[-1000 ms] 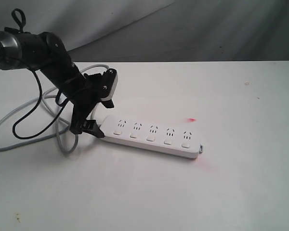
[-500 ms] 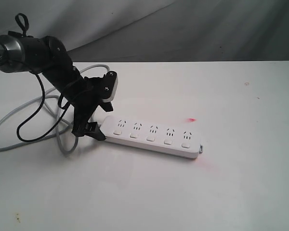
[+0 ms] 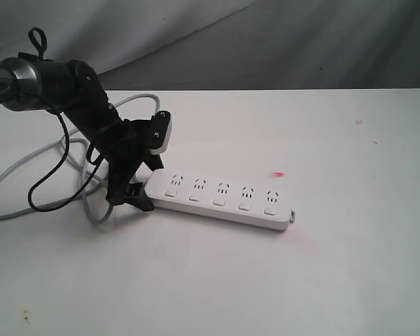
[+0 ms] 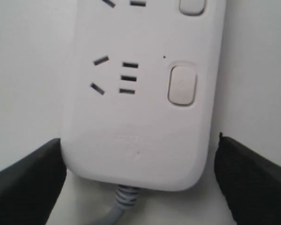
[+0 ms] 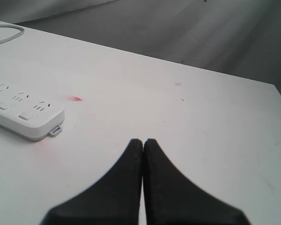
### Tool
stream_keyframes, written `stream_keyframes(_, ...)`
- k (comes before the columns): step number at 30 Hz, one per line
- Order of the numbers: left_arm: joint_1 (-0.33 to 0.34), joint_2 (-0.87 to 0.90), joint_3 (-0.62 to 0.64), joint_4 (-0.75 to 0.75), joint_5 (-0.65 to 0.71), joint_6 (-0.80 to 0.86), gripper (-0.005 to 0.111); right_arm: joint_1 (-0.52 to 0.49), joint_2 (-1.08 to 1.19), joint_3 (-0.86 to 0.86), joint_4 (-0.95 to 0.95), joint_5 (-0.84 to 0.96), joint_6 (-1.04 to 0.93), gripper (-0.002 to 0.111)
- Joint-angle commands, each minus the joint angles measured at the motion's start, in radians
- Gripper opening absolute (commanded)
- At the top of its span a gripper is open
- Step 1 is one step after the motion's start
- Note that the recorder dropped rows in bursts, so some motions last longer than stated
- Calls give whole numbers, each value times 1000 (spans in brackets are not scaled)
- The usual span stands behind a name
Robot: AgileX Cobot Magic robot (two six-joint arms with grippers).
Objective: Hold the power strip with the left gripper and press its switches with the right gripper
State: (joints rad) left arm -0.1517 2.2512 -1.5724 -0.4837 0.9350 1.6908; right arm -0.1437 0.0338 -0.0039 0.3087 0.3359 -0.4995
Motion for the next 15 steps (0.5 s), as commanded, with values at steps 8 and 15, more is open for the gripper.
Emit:
stream_keyframes(8, 2, -6, -4, -8, 60, -94, 74, -6, -6, 4, 1, -10, 2, 0)
stream_keyframes(15, 2, -6, -4, -8, 55, -94, 68, -6, -6, 4, 1, -10, 2, 0)
